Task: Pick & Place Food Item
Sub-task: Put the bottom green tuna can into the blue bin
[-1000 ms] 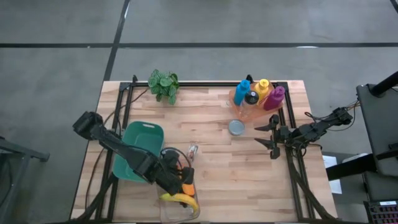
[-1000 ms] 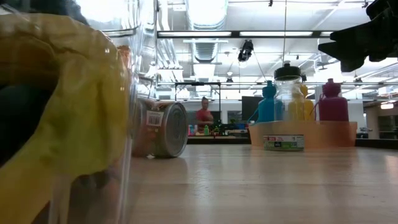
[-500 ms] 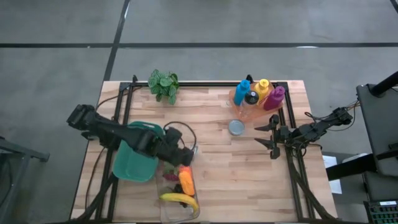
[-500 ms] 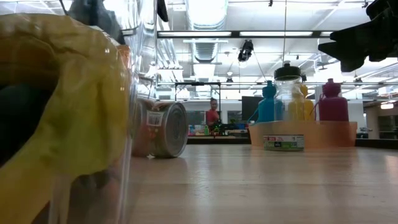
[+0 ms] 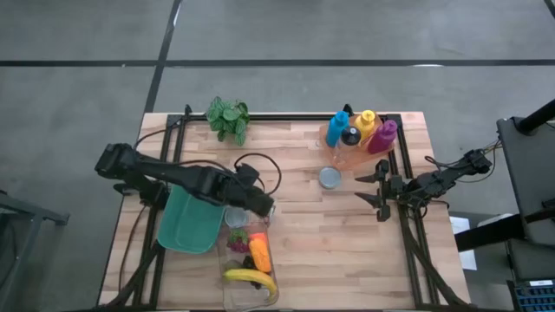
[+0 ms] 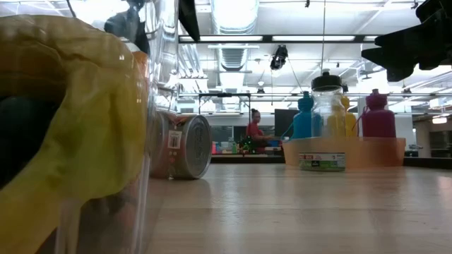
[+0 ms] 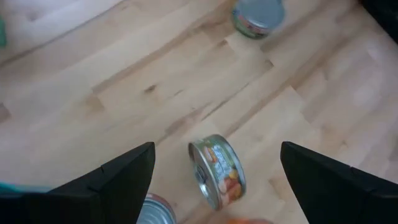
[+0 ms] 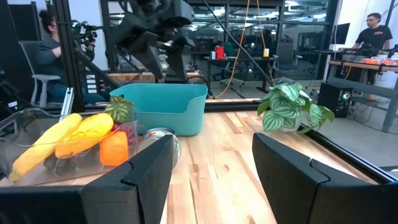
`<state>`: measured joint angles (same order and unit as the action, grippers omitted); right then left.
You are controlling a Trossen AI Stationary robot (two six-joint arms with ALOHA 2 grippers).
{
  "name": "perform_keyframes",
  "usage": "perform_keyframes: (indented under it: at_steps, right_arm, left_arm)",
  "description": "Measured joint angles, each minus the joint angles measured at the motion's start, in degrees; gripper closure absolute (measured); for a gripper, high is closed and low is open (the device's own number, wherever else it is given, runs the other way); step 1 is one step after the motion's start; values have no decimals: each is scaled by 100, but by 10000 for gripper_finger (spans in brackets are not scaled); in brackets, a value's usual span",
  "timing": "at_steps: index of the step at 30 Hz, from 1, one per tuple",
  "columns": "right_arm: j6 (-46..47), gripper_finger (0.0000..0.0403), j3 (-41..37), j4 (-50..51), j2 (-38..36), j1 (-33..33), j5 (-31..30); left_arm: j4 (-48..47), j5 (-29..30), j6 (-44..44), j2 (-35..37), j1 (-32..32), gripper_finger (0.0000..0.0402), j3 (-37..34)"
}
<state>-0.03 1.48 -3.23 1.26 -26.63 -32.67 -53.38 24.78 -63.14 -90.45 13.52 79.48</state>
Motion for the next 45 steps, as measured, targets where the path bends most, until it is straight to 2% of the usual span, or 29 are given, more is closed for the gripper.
perform_keyframes:
  at_steps: [8, 20, 25, 39, 45]
  right_arm:
    - [0, 186, 0, 0, 5, 2, 0]
    - [0, 186, 0, -1, 9, 2, 0]
    - [0, 186, 0, 0, 7, 1, 0]
    - [0, 186, 0, 1, 0, 2, 0]
    - [0, 186, 0, 0, 0, 2, 0]
  left_arm:
    - [-70, -506, -927, -302, -83, 49, 0]
    - [2, -888, -1171, -986, -200, 49, 11]
    - [177, -1051, -927, -1160, -242, 49, 9]
    - [741, -1052, -580, -1716, -295, 49, 11]
    - [729, -1405, -585, -2035, -355, 49, 3]
